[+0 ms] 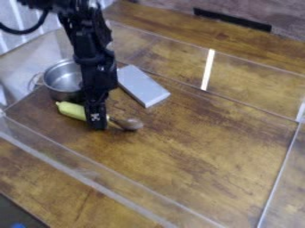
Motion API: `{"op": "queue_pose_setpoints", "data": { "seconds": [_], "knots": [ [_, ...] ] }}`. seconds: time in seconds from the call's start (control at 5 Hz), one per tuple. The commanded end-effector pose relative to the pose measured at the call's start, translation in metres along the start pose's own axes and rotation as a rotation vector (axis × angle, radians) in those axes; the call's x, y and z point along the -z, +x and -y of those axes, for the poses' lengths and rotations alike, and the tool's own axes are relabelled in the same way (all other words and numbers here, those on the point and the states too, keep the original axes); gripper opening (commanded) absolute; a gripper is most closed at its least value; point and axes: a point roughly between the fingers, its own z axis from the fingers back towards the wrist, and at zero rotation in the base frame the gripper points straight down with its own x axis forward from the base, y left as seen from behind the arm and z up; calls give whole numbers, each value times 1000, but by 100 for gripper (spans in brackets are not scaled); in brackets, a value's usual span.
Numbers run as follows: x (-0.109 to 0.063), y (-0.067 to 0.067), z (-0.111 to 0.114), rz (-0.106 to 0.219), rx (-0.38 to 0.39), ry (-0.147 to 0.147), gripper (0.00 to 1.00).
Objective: Move the toy knife to the right side of the table
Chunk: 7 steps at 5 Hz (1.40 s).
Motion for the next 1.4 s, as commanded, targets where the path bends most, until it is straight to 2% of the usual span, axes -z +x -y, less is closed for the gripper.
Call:
{"op": "queue_pose_setpoints", "data": {
  "seconds": [0.0, 0.6, 1.2],
  "knots": [
    [1, -1, 9, -17, 0, -37, 0],
    [-19, 3, 12, -6, 20, -26, 0],
    [-31, 4, 11, -6, 25, -22, 0]
  ]
}}
